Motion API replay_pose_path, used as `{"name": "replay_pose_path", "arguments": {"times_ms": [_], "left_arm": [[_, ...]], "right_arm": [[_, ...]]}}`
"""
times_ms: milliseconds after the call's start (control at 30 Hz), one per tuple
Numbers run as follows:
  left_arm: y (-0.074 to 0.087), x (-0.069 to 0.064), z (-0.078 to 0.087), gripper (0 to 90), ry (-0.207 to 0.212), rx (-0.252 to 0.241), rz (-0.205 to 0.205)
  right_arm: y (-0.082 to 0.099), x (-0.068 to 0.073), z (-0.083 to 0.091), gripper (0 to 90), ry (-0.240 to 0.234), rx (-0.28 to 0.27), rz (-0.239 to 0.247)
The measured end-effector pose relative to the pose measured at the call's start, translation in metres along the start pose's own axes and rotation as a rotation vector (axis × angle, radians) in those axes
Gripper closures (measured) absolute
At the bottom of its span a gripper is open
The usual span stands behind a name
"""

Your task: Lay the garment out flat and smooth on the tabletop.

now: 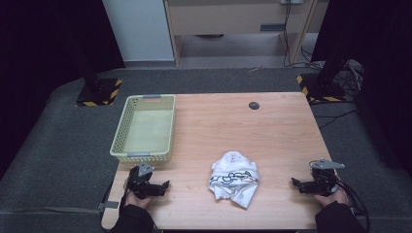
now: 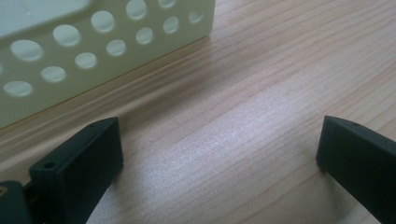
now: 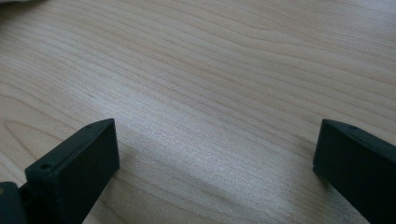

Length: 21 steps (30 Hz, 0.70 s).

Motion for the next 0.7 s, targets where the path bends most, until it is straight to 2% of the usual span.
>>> {"name": "replay_pose_path", "arguments": {"times_ms": [300,567,700], "left_arm": [[-0.0026,0.002,-0.0027,0.3,-0.019,0.005,0.022],[-0.0045,0.0017,-0.0029,1.5,-0.037,0.033,0.047],[-0.0054,-0.0004,-0.0022,2.8,-0.033,0.043,0.045]], "right_arm": [[-0.0021,0.0016,-0.0021,1.0,0.027,-0.008,-0.03],[0.0005,0.002,0.0018,1.7,0.02,0.0,-0.04],[-0.0006,0.0023,0.0027,2.7,0.017,0.01,-0.054]]}}
Point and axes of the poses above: each handheld gripper's, and its own axes: z roughly backward along the jaws, y roughly out of its underside, x roughly to its left, the point moved 8 cm from there along -z, roughly forward along the jaws, and after that the axes turned 13 degrees about -z, right-handed, at the moved point
